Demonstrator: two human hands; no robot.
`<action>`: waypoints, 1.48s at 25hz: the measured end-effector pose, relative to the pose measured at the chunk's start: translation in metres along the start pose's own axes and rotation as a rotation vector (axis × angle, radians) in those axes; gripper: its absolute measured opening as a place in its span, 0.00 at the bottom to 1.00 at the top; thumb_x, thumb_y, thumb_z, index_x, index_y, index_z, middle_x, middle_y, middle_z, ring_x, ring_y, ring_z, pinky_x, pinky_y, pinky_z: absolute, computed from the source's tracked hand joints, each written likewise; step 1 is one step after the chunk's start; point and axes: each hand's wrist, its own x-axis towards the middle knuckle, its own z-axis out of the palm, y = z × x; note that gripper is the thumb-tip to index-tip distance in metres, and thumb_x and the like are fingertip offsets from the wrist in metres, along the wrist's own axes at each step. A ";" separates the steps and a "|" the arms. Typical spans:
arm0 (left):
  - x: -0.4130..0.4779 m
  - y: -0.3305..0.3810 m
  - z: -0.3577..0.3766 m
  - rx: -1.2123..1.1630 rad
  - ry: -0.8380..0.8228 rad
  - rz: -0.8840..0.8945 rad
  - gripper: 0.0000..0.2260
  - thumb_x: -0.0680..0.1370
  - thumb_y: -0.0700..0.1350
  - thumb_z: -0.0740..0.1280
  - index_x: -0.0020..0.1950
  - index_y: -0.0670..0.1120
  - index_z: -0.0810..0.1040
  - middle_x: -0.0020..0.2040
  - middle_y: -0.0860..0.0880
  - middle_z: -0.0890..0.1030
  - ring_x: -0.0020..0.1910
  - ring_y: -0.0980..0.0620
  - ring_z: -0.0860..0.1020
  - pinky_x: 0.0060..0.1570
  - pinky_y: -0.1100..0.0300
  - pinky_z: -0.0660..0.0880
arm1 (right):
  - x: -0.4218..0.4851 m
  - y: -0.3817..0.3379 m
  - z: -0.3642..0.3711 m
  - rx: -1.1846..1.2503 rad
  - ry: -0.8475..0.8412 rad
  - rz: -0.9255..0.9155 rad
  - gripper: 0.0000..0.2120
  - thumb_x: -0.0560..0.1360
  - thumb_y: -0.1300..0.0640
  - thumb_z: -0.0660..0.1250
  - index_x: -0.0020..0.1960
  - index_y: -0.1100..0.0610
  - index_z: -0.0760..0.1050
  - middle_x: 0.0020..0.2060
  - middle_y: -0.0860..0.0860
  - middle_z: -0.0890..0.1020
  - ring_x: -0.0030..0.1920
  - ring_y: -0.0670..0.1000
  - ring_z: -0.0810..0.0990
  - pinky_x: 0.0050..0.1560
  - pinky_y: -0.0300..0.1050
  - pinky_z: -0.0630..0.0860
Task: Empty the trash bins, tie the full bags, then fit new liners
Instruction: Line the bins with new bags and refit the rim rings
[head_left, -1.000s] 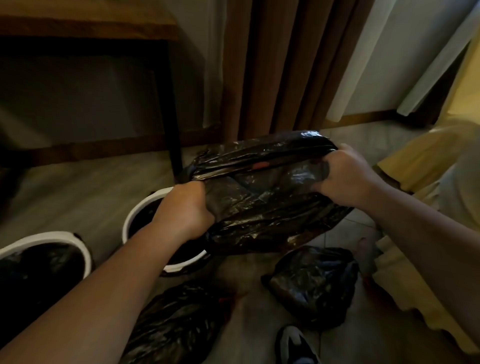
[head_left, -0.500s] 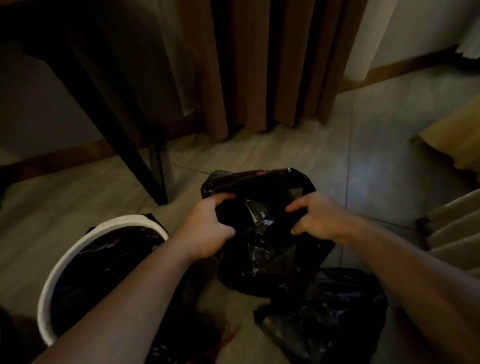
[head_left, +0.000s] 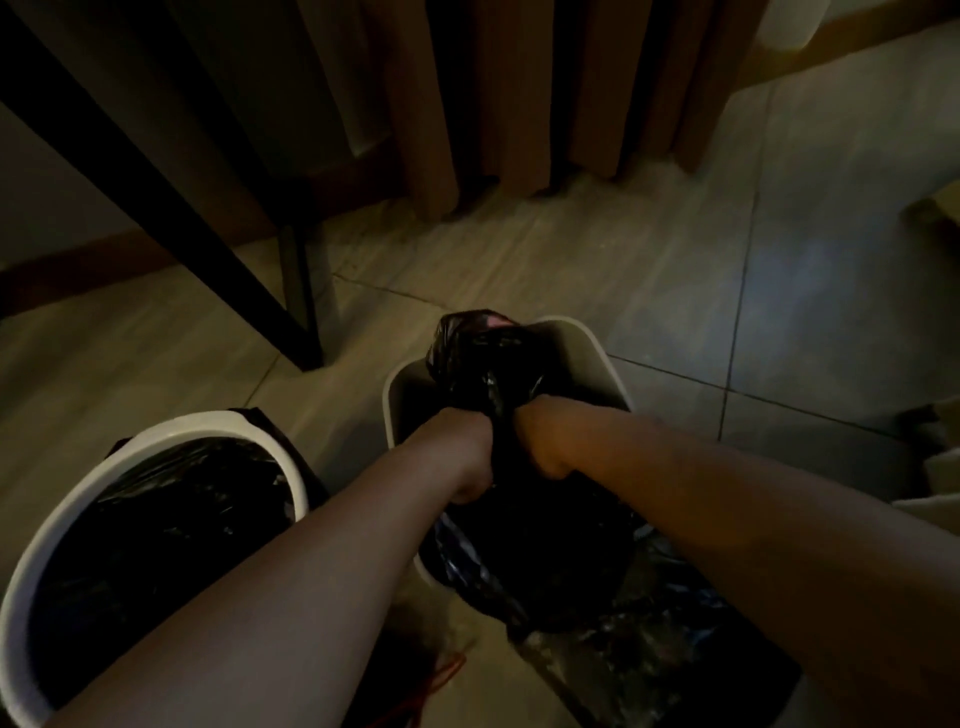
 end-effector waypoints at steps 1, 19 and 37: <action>0.007 0.007 0.000 0.051 -0.029 0.015 0.03 0.77 0.37 0.70 0.49 0.42 0.79 0.42 0.46 0.76 0.39 0.48 0.77 0.43 0.58 0.76 | 0.005 0.000 0.001 -0.072 -0.051 -0.019 0.12 0.83 0.60 0.67 0.64 0.62 0.80 0.62 0.61 0.80 0.56 0.61 0.80 0.63 0.52 0.75; -0.067 -0.024 0.018 -0.286 0.484 0.042 0.10 0.77 0.46 0.71 0.58 0.50 0.82 0.55 0.50 0.77 0.51 0.49 0.79 0.44 0.57 0.77 | -0.110 0.026 0.023 0.740 0.809 0.296 0.09 0.76 0.52 0.75 0.49 0.44 0.76 0.43 0.47 0.81 0.38 0.47 0.82 0.33 0.43 0.77; -0.069 -0.012 0.033 -0.212 0.563 0.095 0.28 0.75 0.42 0.73 0.74 0.53 0.72 0.73 0.51 0.65 0.61 0.44 0.78 0.55 0.51 0.80 | -0.090 0.030 0.009 0.593 0.600 0.129 0.19 0.74 0.58 0.66 0.65 0.50 0.79 0.51 0.52 0.83 0.47 0.52 0.83 0.47 0.49 0.83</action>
